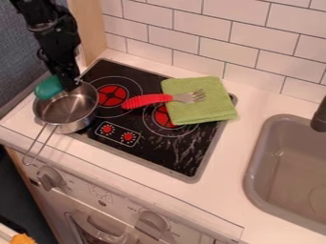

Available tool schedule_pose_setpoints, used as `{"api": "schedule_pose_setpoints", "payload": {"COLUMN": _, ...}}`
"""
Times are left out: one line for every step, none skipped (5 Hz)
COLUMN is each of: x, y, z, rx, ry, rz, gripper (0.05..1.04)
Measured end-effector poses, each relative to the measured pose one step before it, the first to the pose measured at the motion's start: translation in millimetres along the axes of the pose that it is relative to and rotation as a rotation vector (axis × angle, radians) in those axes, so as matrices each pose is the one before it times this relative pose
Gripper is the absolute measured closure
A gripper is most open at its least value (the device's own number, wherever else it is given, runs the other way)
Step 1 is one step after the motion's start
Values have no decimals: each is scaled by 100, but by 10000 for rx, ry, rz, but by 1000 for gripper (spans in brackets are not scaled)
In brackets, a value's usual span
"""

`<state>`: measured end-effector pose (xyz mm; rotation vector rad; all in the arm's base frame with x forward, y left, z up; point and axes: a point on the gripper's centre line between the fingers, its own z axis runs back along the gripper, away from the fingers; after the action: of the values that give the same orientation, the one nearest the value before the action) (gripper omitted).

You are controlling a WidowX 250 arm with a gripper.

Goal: Move the green object and place it on the silver pot in front of the left side burner

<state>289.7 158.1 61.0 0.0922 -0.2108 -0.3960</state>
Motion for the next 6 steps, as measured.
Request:
{"api": "schedule_pose_setpoints", "payload": {"x": -189, "y": -586, "z": -1111, "rx": -167, "ry": -97, "rz": 77, "gripper": 629}}
{"api": "schedule_pose_setpoints", "payload": {"x": -172, "y": -108, "z": -881, "rx": -55, "ry": -180, "rz": 127, "gripper": 629}}
{"api": "schedule_pose_setpoints", "payload": {"x": -296, "y": -80, "z": -775, "rx": -137, "ry": 115, "rz": 85, "gripper": 543}}
{"api": "schedule_pose_setpoints", "payload": {"x": -153, "y": -3, "z": -169, "rx": -210, "ry": 281, "rz": 33, "gripper": 237}}
{"api": "schedule_pose_setpoints", "payload": {"x": -41, "y": -4, "z": 47, "rx": -11, "ry": 73, "rz": 67, "gripper": 73}}
{"api": "schedule_pose_setpoints", "payload": {"x": -182, "y": 102, "z": 79, "rx": 26, "ry": 152, "rz": 84, "gripper": 77}}
